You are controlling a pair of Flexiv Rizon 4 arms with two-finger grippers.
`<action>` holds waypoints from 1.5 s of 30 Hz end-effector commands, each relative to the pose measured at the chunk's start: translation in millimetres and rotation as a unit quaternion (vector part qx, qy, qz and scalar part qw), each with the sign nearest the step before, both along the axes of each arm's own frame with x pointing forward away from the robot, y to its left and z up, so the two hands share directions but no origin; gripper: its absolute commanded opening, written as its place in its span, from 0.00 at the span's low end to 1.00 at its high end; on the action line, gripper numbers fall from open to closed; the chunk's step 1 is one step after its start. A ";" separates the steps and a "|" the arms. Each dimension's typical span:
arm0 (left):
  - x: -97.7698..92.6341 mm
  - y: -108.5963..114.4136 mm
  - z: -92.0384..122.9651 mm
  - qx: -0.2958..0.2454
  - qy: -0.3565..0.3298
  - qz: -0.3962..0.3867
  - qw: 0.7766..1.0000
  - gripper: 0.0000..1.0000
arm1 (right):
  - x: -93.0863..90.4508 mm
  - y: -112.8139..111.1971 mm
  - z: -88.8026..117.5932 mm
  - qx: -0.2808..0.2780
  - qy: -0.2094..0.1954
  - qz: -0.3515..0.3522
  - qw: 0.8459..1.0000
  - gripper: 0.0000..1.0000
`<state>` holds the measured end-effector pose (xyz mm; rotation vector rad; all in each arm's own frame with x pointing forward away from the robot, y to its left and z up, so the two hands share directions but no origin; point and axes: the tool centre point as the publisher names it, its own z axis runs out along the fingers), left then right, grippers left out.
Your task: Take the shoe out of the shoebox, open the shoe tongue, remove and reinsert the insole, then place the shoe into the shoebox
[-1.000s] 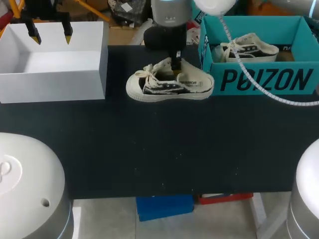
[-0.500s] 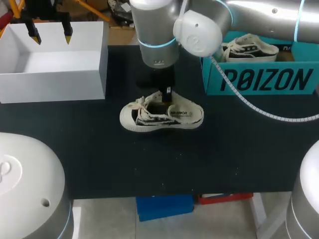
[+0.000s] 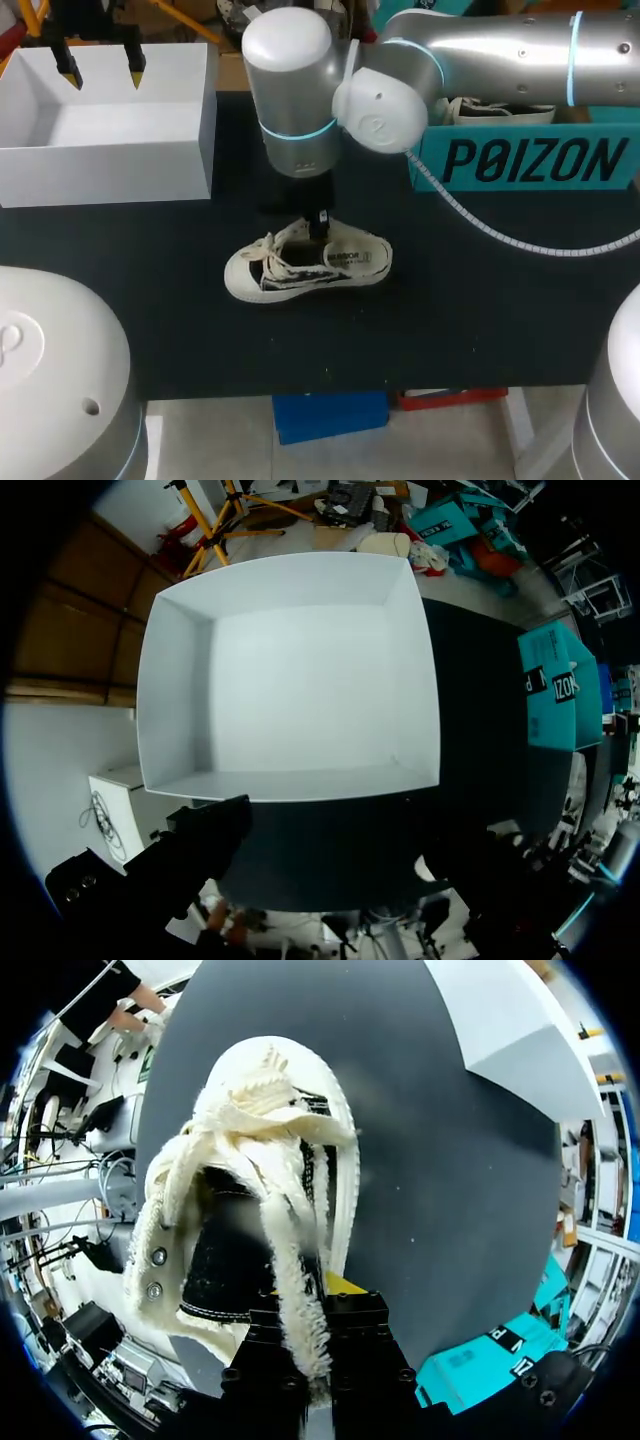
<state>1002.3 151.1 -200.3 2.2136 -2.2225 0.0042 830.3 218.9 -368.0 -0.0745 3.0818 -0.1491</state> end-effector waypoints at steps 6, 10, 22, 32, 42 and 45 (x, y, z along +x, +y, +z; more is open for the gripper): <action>-0.5 -0.7 0.3 0.002 0.001 0.001 1.000 1.00 | 27.1 3.0 -9.1 0.003 0.009 -0.002 1.000 0.00; -0.5 -0.7 0.3 0.002 0.001 0.001 1.000 1.00 | 41.4 2.6 -10.8 0.003 0.009 -0.008 1.000 0.00; -0.5 -0.7 0.3 0.002 0.001 0.001 1.000 1.00 | 63.3 -2.7 -27.8 0.005 0.023 -0.048 0.999 0.00; -0.5 -0.7 0.3 0.002 0.001 0.001 1.000 1.00 | 70.9 -19.6 -11.5 0.011 -0.003 -0.093 0.996 1.00; -0.5 -0.7 0.3 0.002 0.001 0.001 1.000 1.00 | 42.8 -62.3 63.3 0.115 -0.007 -0.076 0.990 1.00; -0.5 -0.7 0.3 0.002 0.001 0.001 1.000 1.00 | 28.1 -64.6 76.9 0.190 0.001 -0.020 0.982 1.00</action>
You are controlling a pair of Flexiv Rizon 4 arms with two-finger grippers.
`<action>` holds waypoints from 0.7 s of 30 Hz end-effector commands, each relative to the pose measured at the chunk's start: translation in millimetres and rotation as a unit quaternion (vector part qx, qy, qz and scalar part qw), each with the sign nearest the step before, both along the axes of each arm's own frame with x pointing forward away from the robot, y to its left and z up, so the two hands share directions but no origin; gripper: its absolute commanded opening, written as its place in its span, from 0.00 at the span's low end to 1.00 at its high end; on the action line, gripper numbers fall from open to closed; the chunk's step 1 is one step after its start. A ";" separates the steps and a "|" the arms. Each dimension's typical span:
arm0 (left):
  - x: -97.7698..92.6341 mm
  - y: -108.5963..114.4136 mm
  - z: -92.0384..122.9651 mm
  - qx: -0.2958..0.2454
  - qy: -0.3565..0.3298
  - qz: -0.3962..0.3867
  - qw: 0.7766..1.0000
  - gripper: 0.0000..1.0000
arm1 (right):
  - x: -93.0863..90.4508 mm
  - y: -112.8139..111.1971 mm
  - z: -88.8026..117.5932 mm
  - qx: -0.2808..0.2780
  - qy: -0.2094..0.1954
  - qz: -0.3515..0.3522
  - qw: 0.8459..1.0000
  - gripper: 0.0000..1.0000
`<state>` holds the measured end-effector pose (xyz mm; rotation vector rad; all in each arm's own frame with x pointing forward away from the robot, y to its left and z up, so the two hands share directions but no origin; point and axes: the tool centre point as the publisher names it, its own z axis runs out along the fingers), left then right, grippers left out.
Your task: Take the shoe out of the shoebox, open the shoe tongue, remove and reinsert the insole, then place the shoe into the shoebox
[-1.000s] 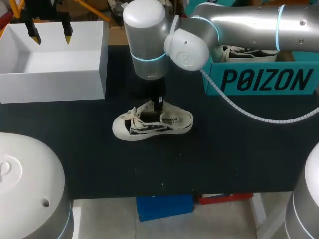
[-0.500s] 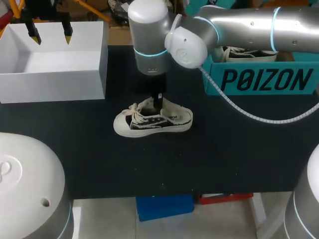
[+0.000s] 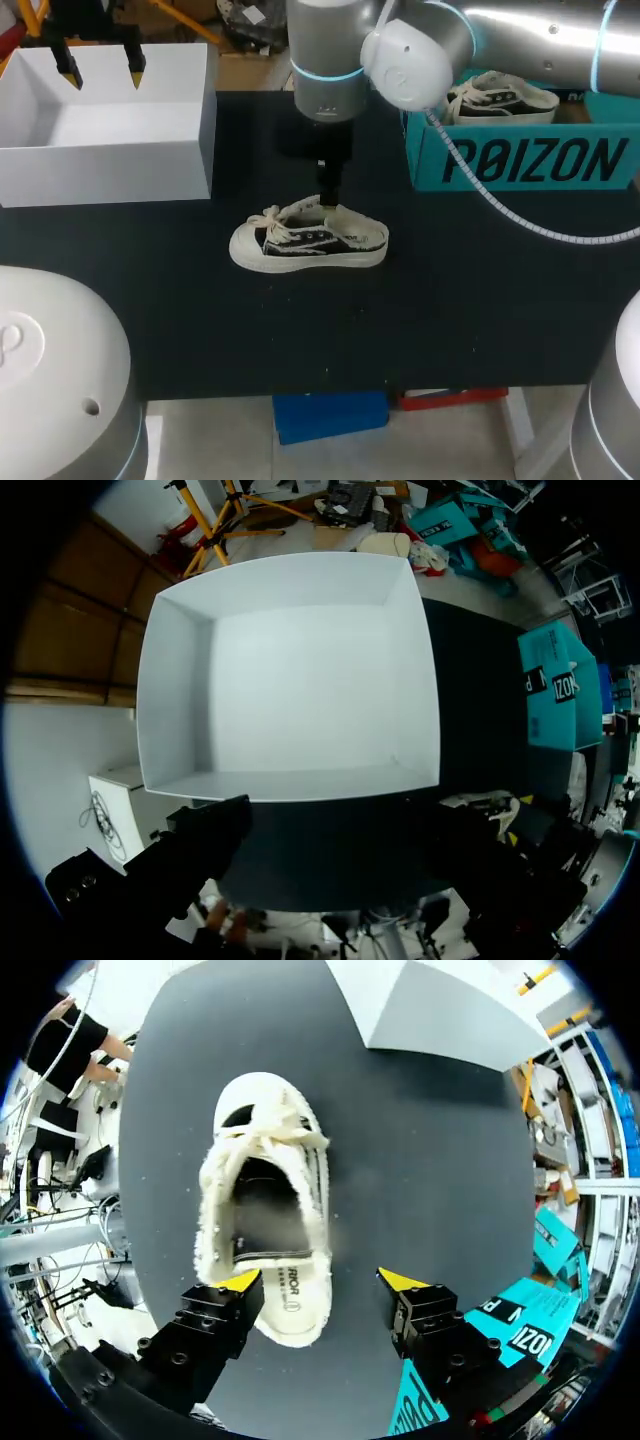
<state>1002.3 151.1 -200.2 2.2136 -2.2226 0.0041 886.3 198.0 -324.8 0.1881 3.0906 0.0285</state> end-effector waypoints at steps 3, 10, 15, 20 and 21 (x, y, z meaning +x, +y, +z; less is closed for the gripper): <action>-0.5 -0.7 0.3 0.002 0.001 0.001 1.000 1.00 | -38.2 -47.9 42.0 0.204 -0.004 0.095 0.974 1.00; -0.5 -0.7 0.3 0.002 0.001 0.001 1.000 1.00 | -45.7 -54.6 48.4 0.291 0.022 0.114 0.950 1.00; -0.5 -0.7 0.3 0.002 0.001 0.001 1.000 1.00 | -45.7 -54.6 48.4 0.291 0.022 0.114 0.950 1.00; -0.5 -0.7 0.3 0.002 0.001 0.001 1.000 1.00 | -45.7 -54.6 48.4 0.291 0.022 0.114 0.950 1.00; -0.5 -0.7 0.3 0.002 0.001 0.001 1.000 1.00 | -45.7 -54.6 48.4 0.291 0.022 0.114 0.950 1.00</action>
